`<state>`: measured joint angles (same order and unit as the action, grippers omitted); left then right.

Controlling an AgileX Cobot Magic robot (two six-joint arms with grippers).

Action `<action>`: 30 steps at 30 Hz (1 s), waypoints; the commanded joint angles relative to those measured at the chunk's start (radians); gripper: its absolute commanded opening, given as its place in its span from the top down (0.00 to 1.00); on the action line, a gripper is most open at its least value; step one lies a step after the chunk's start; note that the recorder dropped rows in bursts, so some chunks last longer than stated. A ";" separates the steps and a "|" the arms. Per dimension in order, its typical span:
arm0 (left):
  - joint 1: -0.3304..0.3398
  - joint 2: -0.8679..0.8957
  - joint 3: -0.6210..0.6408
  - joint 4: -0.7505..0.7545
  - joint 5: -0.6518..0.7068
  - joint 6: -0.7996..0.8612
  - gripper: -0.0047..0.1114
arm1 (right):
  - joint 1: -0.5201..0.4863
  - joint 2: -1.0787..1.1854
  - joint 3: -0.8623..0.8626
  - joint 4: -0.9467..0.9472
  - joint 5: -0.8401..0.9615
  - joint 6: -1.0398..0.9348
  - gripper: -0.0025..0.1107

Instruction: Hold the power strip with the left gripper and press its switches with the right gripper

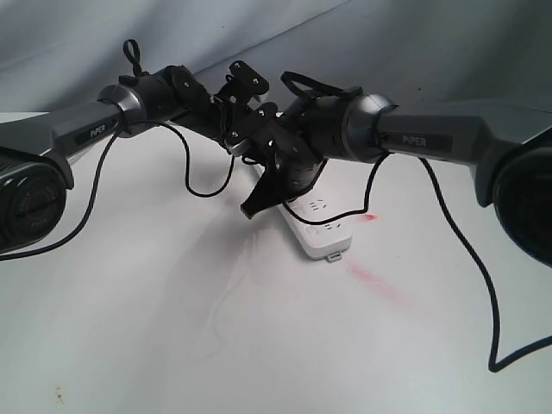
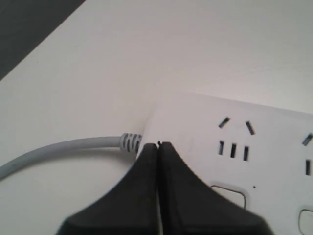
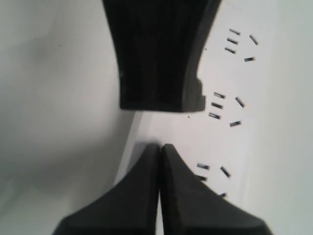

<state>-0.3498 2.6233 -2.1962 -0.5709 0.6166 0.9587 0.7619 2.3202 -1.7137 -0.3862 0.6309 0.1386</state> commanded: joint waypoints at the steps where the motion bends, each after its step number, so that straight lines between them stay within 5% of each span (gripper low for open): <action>1: 0.004 0.004 0.004 0.012 0.018 -0.011 0.96 | 0.025 -0.043 0.042 -0.025 0.069 0.098 0.98; 18: 0.004 -0.032 0.004 -0.018 0.077 -0.061 0.96 | -0.031 -0.258 0.084 -0.121 0.156 0.175 0.98; 22: 0.056 -0.065 0.004 -0.240 0.194 -0.011 0.96 | -0.099 -0.341 0.258 -0.092 0.065 0.203 0.98; 30: 0.288 -0.074 0.004 -0.725 0.604 0.144 0.96 | -0.307 -0.608 0.520 -0.046 -0.123 0.293 0.98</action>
<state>-0.1342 2.5692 -2.1916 -1.1572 1.0983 1.0689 0.5107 1.8066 -1.2435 -0.4491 0.5496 0.4186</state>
